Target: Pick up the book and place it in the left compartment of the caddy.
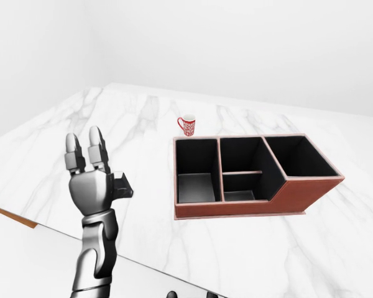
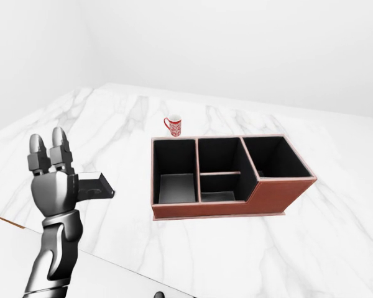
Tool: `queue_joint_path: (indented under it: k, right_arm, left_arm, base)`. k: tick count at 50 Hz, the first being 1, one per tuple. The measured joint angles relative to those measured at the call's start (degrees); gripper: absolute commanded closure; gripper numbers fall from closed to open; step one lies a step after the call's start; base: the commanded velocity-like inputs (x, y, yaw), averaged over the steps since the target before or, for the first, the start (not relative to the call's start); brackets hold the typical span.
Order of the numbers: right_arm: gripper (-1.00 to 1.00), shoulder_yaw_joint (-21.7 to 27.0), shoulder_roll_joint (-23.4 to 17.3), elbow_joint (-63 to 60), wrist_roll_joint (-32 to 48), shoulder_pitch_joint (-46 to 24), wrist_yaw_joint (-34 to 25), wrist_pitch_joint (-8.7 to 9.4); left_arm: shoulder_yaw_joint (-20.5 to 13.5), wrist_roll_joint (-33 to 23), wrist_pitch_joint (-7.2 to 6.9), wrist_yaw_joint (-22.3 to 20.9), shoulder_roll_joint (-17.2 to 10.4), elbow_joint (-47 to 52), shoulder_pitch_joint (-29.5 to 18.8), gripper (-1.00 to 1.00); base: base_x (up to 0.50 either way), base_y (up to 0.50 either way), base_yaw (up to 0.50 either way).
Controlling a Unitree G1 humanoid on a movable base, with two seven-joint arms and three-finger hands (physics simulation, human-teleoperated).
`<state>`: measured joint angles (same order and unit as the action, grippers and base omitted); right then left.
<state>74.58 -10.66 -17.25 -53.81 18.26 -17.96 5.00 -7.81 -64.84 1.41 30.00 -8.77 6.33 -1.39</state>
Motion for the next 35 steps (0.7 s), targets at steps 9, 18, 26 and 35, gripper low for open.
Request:
queue_joint_path:
  k: [9, 18, 26, 35]
  right_arm:
    - [-1.00, 0.2, 0.1, -0.3, -0.2, 0.1, 0.0, 0.00]
    - [-1.00, 0.2, 0.1, -0.4, -0.1, 0.0, -0.1, 0.00]
    - [-1.00, -0.2, 0.3, -0.3, 0.8, 0.0, -0.3, 0.00]
    - [-1.00, -0.6, 0.5, -0.3, 2.1, 0.0, -0.6, 0.00]
  left_arm:
    - [2.3, -9.9, -3.26, 0.0, -0.1, -1.0, 0.0, -1.00]
    - [3.8, -15.5, -5.69, 0.0, -0.3, -3.2, -0.6, -1.00]
    - [4.3, -17.0, -6.41, 0.0, -0.6, -5.0, -1.2, -1.00]
    - [4.5, -17.0, -6.41, 0.0, -0.7, -6.2, -1.6, -1.00]
  base:
    - [0.00, 0.00, 0.00]
    - [0.00, 0.00, 0.00]
    - [0.00, 0.00, 0.00]
    - [0.00, 0.00, 0.00]
